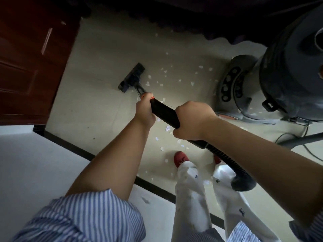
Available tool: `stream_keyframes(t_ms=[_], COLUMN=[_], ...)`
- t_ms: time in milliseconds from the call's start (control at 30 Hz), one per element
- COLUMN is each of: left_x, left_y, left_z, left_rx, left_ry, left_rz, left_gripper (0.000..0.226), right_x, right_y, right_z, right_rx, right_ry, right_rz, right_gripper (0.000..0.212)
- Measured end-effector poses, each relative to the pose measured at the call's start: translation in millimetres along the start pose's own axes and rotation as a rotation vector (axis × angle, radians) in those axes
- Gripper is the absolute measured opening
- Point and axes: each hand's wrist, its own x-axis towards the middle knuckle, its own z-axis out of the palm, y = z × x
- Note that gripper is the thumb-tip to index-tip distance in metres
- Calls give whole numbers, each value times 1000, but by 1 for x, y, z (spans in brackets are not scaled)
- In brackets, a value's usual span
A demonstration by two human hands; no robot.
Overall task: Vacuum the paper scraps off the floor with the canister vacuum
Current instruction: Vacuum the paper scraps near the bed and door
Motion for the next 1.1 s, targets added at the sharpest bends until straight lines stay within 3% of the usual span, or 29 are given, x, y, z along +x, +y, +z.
stream_keyframes(t_ms=[100, 500, 633, 1100], left_x=[-9, -68, -98, -181], left_y=[-8, -66, -83, -106], left_z=[13, 41, 62, 136], left_rx=[37, 84, -5, -6], left_ry=[3, -36, -23, -85], left_rz=[-32, -34, -94, -94], left_gripper=[10, 32, 23, 28], right_x=[-12, -103, -135, -227], right_y=[11, 43, 55, 108], right_z=[2, -1, -2, -22], right_rx=[-26, -43, -45, -41], right_ry=[-15, -29, -26, 23], right_rz=[16, 21, 32, 105], right_gripper=[19, 24, 24, 29])
